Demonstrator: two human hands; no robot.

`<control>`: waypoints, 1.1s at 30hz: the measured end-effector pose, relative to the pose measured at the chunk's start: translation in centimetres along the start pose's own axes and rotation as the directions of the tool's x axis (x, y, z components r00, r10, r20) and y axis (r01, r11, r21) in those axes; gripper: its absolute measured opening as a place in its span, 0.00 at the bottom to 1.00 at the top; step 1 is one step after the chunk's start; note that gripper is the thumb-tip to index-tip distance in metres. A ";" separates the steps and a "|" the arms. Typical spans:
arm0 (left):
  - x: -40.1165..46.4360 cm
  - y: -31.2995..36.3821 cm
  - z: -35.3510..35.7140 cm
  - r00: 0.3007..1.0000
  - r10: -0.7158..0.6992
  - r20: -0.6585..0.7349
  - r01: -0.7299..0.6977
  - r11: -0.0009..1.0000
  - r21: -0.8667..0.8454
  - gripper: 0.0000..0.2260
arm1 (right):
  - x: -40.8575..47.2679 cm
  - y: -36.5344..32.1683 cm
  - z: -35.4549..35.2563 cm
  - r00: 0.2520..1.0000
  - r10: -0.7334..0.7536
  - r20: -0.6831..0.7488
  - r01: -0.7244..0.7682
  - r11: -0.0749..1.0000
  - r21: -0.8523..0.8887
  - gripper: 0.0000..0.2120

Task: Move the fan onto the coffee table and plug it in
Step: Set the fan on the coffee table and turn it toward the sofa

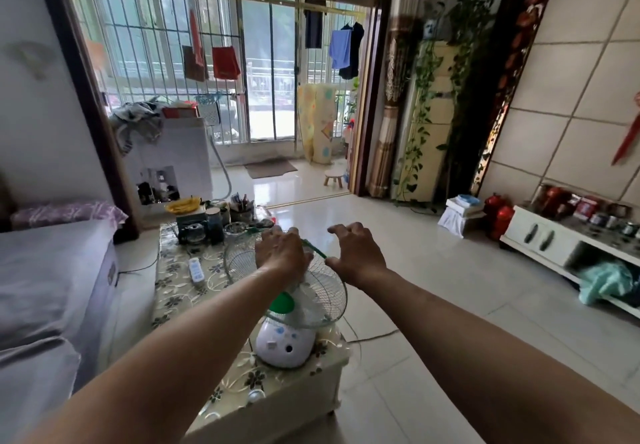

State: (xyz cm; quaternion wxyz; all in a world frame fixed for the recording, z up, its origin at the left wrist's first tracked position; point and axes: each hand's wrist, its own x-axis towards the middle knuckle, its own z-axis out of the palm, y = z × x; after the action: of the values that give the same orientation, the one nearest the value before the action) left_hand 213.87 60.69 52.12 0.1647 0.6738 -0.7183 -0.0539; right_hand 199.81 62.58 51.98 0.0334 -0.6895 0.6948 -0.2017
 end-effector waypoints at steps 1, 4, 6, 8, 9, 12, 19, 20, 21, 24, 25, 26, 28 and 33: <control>0.4 1.0 0.3 1.000 -0.012 -0.004 0.012 1.000 -0.018 0.22 | 0.7 1.2 -0.3 1.000 -0.022 0.001 0.022 1.000 -0.005 0.29; 1.8 4.0 1.0 0.997 -0.057 -0.051 0.059 0.998 0.025 0.22 | 2.8 4.9 -1.2 0.996 -0.083 0.017 0.083 0.997 -0.009 0.29; 2.6 6.0 1.5 0.993 -0.104 -0.051 0.106 0.994 0.028 0.22 | 4.1 7.3 -1.5 0.993 -0.115 0.032 0.116 0.993 -0.004 0.29; 3.3 7.8 2.1 0.988 -0.149 -0.041 0.149 0.989 -0.017 0.22 | 5.3 9.5 -1.6 0.988 -0.150 0.043 0.151 0.989 -0.003 0.29; 3.7 8.6 2.4 0.986 -0.163 -0.036 0.162 0.986 -0.045 0.21 | 6.0 10.5 -1.5 0.985 -0.165 0.052 0.165 0.986 -0.001 0.29; 5.3 10.4 3.0 0.979 -0.196 -0.046 0.196 0.981 -0.010 0.21 | 8.6 12.3 -1.5 0.978 -0.201 0.048 0.200 0.980 0.024 0.29; 12.1 11.8 5.4 0.961 -0.271 -0.057 0.274 0.958 0.078 0.23 | 16.1 14.6 -0.3 0.952 -0.297 0.076 0.294 0.955 0.046 0.31; 13.2 11.8 5.8 0.958 -0.279 -0.058 0.283 0.956 0.073 0.23 | 17.4 14.8 -0.1 0.947 -0.311 0.077 0.308 0.950 0.047 0.31; 14.4 11.7 6.2 0.956 -0.289 -0.057 0.292 0.954 0.066 0.24 | 18.6 15.0 0.1 0.943 -0.322 0.080 0.319 0.946 0.048 0.31; 17.5 11.2 7.3 0.944 -0.327 -0.047 0.329 0.943 0.043 0.27 | 22.3 15.1 0.6 0.932 -0.342 0.123 0.339 0.940 0.047 0.29; 18.6 11.0 7.7 0.940 -0.340 -0.039 0.341 0.939 0.041 0.27 | 23.5 15.1 0.9 0.927 -0.348 0.136 0.345 0.937 0.047 0.29; 19.6 10.8 8.0 0.935 -0.354 -0.033 0.356 0.934 0.039 0.28 | 24.8 15.0 1.1 0.923 -0.358 0.142 0.355 0.934 0.047 0.29; 21.7 10.5 8.5 0.927 -0.375 -0.028 0.376 0.926 0.043 0.28 | 27.2 14.6 1.5 0.911 -0.390 0.136 0.387 0.921 0.051 0.29; 26.1 9.7 9.7 0.894 -0.447 -0.033 0.448 0.893 0.050 0.30 | 32.5 13.8 3.8 0.868 -0.471 0.159 0.464 0.882 0.083 0.29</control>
State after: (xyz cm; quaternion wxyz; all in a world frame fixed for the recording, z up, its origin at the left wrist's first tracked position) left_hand 200.73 34.44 50.21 0.1361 0.8258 -0.5436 -0.0633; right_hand 186.43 29.64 51.54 0.0588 -0.8511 0.4974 -0.1570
